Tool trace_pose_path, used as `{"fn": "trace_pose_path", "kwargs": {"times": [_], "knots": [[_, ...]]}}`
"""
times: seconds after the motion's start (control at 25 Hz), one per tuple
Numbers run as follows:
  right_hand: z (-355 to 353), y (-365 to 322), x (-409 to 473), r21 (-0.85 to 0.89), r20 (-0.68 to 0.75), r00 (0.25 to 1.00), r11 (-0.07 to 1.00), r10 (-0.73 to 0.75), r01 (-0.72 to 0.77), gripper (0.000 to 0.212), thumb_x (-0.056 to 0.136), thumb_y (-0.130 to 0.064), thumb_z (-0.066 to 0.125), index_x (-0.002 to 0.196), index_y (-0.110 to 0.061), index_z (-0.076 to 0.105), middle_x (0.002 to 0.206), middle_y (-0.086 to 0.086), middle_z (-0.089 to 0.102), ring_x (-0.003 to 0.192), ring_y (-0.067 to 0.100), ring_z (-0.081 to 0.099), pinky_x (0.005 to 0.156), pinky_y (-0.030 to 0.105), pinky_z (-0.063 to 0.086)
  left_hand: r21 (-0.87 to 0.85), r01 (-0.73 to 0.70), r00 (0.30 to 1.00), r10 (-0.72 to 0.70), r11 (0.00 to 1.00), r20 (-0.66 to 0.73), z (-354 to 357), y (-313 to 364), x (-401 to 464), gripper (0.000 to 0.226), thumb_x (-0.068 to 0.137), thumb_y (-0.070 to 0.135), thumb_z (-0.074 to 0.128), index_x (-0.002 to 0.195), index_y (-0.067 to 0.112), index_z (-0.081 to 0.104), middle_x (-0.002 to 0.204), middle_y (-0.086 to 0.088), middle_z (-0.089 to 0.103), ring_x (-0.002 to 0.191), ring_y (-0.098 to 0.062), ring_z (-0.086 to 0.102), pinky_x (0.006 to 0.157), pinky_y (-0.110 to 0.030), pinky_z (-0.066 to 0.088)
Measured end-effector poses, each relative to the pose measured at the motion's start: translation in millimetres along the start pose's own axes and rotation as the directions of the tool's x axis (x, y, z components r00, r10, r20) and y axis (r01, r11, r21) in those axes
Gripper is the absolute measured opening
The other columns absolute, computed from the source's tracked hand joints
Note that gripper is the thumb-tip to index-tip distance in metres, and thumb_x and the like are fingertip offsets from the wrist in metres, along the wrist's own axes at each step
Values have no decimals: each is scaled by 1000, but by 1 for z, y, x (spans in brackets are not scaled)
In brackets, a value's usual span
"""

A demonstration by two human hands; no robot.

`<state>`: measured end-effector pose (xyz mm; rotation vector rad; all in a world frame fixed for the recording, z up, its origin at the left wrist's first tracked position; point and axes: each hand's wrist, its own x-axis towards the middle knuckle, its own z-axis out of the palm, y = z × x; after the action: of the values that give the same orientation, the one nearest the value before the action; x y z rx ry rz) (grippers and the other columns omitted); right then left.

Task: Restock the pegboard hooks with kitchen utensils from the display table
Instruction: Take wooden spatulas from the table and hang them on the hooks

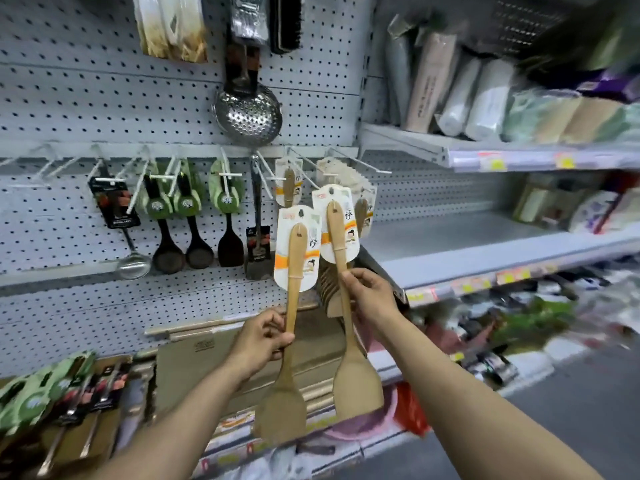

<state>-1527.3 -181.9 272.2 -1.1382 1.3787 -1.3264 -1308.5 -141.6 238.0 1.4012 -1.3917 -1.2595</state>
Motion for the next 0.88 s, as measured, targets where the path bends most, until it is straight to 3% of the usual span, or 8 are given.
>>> {"fn": "trace_pose_path", "kwargs": {"times": [0.16,0.28,0.44,0.64,0.88], "knots": [[1,1,35,-12,109,994,1000,3,-2,9,92,-27,68,87,-21,74,88,10,73,86,32,67,87,51,56,-41,53,986,-59,998,-157,8,0,1,18,84,-3,67,81,7,52,80,-15,58,72,-19,59,58,-26,53],[5,12,52,-7,138,990,1000,-5,6,10,91,-31,69,87,-24,75,93,7,75,98,33,69,90,54,55,-35,63,979,-69,997,-194,11,-3,10,18,85,-1,68,80,8,53,80,-15,59,73,-19,61,60,-25,53],[7,33,66,-2,180,984,1000,-15,15,11,91,-38,67,90,-32,74,95,-3,75,100,23,68,94,51,55,-30,66,975,-71,997,-210,12,-8,29,15,86,1,68,83,9,55,82,-16,64,74,-18,65,65,-26,56],[24,30,95,10,176,984,1000,-13,11,14,96,-30,63,100,-21,72,100,7,72,95,22,66,80,33,56,-39,68,974,-75,997,-212,10,-11,53,16,86,1,68,81,9,55,78,-12,63,71,-16,64,63,-25,56],[68,28,157,15,156,988,1000,7,-10,12,96,-24,63,101,-15,71,90,1,69,82,16,62,71,30,52,-52,106,975,-114,993,-193,-5,-17,101,17,86,3,68,79,11,54,77,-13,64,70,-18,66,65,-30,56]]}}
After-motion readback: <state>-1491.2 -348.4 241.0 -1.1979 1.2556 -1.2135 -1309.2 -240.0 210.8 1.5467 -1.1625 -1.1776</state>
